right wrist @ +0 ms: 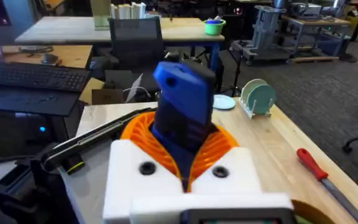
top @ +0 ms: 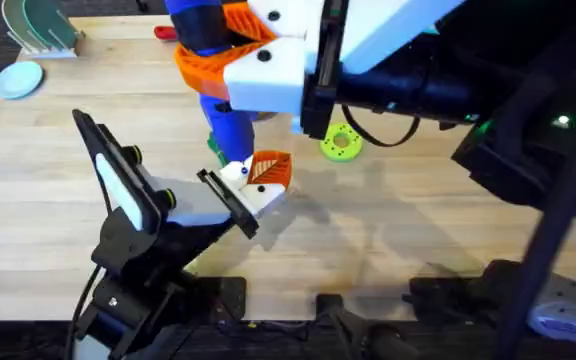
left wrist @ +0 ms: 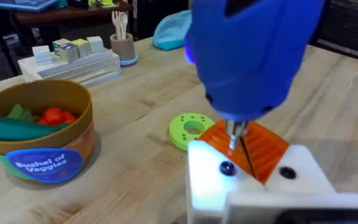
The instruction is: Pick up the gripper from the table and insert it into the empty holder that is missing its gripper. Then pick up a screw, insert it into the mounting hole, and use the screwdriver to tighten it. Finally, clean up the table by picking up the vegetable and placing it into the bucket.
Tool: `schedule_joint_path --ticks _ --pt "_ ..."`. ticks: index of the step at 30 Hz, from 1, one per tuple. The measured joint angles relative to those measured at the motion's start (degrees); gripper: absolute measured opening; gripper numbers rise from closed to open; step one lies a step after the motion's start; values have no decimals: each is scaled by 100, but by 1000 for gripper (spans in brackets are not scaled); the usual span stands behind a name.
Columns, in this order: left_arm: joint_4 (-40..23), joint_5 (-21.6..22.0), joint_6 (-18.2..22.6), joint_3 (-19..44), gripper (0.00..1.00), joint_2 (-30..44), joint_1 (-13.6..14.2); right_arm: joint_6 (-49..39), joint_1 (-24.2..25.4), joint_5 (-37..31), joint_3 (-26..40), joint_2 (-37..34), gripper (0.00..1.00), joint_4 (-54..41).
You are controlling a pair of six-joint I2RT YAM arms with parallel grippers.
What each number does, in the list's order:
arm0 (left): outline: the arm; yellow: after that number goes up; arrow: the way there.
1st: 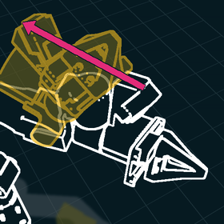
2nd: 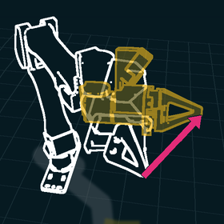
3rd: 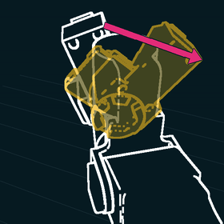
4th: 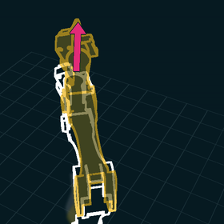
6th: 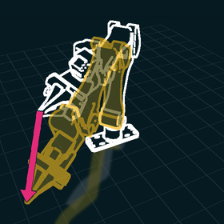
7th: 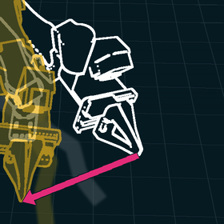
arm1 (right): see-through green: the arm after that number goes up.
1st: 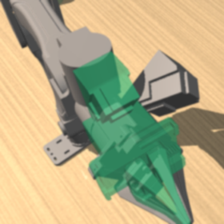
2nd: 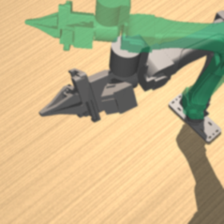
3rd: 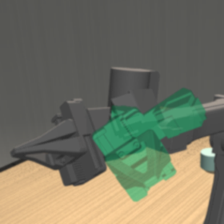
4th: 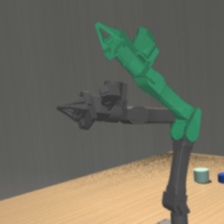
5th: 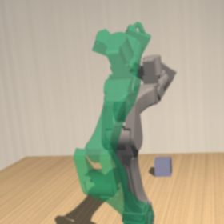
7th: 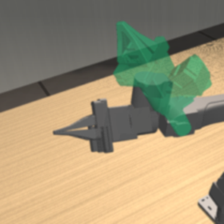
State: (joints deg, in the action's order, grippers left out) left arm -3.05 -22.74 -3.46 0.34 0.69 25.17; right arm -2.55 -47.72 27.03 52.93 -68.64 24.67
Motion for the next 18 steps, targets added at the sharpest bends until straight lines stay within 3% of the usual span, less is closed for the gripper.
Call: schedule_joint_path --ticks 18 --pt "-4 2 -2 0 5 0 0 64 0 -1 0 -258 19 -43"
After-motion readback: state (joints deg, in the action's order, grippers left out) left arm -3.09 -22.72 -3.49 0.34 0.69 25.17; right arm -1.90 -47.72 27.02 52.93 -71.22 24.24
